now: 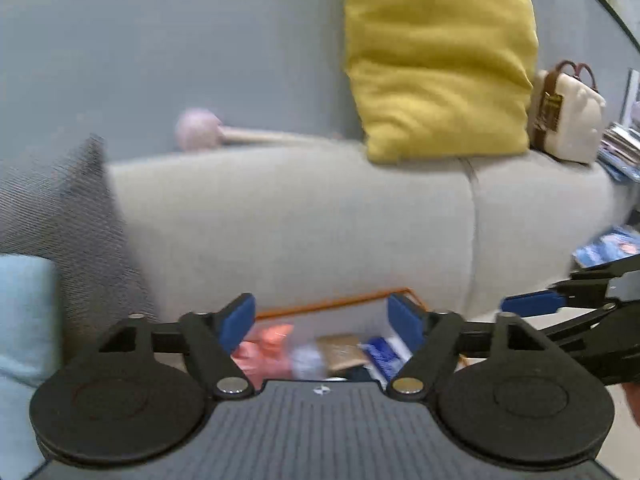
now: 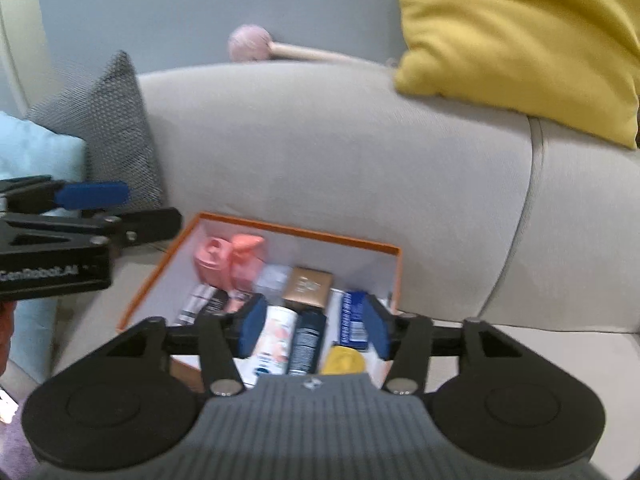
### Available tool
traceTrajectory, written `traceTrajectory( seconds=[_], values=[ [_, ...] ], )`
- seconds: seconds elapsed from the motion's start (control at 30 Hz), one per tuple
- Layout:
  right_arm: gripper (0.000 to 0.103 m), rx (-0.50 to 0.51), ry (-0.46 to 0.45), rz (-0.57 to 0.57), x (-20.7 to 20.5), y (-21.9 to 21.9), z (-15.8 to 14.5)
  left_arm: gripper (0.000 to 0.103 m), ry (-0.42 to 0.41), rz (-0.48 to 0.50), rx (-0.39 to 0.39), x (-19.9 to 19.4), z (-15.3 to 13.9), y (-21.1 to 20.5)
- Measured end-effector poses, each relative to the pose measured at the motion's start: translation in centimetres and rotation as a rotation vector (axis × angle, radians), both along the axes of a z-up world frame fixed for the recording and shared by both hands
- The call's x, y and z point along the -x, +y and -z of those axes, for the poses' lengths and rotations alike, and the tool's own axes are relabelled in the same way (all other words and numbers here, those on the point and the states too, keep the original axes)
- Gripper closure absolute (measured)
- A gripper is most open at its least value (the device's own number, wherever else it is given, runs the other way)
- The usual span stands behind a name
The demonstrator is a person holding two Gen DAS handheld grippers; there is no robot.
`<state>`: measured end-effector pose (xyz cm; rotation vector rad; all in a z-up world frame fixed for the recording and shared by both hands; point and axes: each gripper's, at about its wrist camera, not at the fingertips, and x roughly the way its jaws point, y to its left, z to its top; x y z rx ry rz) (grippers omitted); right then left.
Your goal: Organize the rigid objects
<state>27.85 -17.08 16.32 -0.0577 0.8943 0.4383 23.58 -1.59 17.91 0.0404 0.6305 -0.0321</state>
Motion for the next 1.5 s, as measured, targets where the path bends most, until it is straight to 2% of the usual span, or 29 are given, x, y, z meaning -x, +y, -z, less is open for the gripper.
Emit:
traceTrajectory(
  seconds=[0.1, 0.13, 0.2, 0.27, 0.33, 0.43, 0.53, 0.63, 0.7, 0.8, 0.93, 1.1, 1.5],
  values=[
    [0.028, -0.026, -0.042, 0.002, 2.2, 0.6, -1.0, 0.009, -0.050, -0.060, -0.075, 2.8, -0.7, 0.2],
    [0.026, -0.028, -0.057, 0.003, 2.8, 0.8, -1.1, 0.009, -0.057, -0.075, -0.086, 3.4, -0.5, 0.4],
    [0.019, -0.036, -0.083, 0.018, 4.1, 1.4, -1.1, 0.009, -0.070, -0.103, -0.066, 4.5, 0.1, 0.9],
    [0.015, -0.047, -0.109, 0.037, 5.3, 2.1, -0.5, 0.009, -0.075, -0.128, -0.012, 5.5, 0.9, 1.5],
    [0.014, -0.028, -0.133, 0.068, 6.4, 2.7, 0.4, 0.009, -0.065, -0.163, 0.013, 6.5, 1.5, 2.0],
    [0.012, -0.008, -0.166, 0.110, 7.8, 2.8, 1.6, 0.008, -0.056, -0.216, 0.007, 7.3, 3.2, 2.3],
    [0.008, -0.026, -0.163, 0.124, 8.9, 2.6, 2.9, 0.000, -0.068, -0.245, 0.012, 7.9, 4.9, 2.5],
    [0.007, -0.031, -0.160, 0.159, 9.2, 2.2, 4.4, 0.000, -0.095, -0.263, 0.045, 8.3, 6.1, 2.5],
    [0.004, -0.035, -0.153, 0.179, 9.0, 2.0, 5.4, 0.000, -0.081, -0.272, 0.019, 7.9, 7.1, 2.2],
    [0.003, -0.049, -0.118, 0.204, 8.5, 1.5, 7.0, 0.000, -0.052, -0.253, -0.009, 7.5, 8.7, 1.6],
    [0.003, -0.030, -0.115, 0.214, 8.2, 1.2, 8.9, 0.000, -0.012, -0.237, 0.032, 7.0, 10.4, 1.3],
    [0.003, -0.036, -0.106, 0.218, 7.9, 0.7, 10.4, 0.000, 0.003, -0.246, 0.011, 6.9, 12.1, 1.1],
    [0.003, -0.059, -0.061, 0.224, 7.0, 0.4, 12.1, 0.000, 0.078, -0.228, 0.027, 6.1, 13.6, 1.2]
  ],
)
